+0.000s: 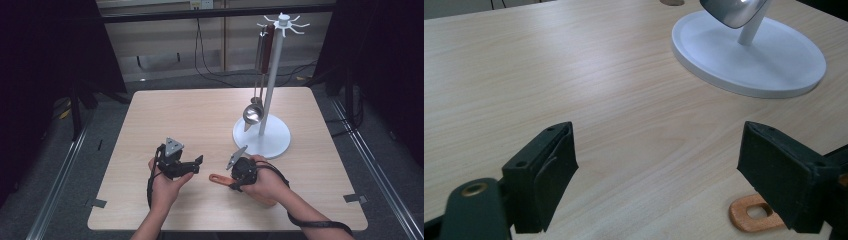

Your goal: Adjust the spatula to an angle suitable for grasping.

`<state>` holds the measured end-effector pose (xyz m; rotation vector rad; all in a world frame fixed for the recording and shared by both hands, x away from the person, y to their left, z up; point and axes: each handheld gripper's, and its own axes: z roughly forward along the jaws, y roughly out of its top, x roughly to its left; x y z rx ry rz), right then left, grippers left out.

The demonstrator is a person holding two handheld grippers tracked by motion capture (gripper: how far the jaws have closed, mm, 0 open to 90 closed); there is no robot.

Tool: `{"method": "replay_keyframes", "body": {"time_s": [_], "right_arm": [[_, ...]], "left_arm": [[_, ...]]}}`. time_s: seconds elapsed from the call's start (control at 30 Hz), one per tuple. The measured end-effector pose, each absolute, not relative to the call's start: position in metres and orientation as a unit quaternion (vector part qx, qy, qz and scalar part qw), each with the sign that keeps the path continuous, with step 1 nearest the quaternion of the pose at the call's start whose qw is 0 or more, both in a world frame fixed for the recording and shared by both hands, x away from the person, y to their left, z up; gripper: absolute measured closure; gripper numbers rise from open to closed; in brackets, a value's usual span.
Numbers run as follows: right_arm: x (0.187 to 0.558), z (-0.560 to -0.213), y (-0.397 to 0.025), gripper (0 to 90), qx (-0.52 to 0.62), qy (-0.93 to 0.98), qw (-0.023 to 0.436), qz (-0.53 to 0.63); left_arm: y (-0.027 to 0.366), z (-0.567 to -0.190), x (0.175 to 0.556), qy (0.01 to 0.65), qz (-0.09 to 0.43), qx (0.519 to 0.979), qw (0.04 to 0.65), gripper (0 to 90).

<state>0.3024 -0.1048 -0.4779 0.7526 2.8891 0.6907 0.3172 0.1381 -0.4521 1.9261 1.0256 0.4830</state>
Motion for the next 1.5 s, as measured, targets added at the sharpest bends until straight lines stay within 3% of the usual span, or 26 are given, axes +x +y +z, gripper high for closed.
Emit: {"method": "replay_keyframes", "body": {"time_s": [0.47,0.6,0.9,1.23,1.5], "right_arm": [[0.311,-0.472,-0.088,59.5,0.241,0.957,0.023,0.157],[0.314,-0.471,-0.087,65.6,0.230,0.961,0.016,0.150],[0.313,-0.471,-0.088,66.3,0.224,0.962,0.022,0.156],[0.317,-0.472,-0.110,66.4,0.294,0.920,0.033,0.257],[0.312,-0.450,-0.141,66.4,0.364,0.828,0.091,0.418]], "left_arm": [[0.134,-0.452,0.315,0.410,0.196,0.775,0.440,15.7],[0.136,-0.450,0.315,0.407,0.197,0.777,0.438,15.7],[0.137,-0.450,0.316,0.408,0.197,0.777,0.437,15.8],[0.142,-0.450,0.319,0.415,0.200,0.770,0.442,15.9],[0.141,-0.448,0.318,0.414,0.201,0.771,0.441,16.2]]}}
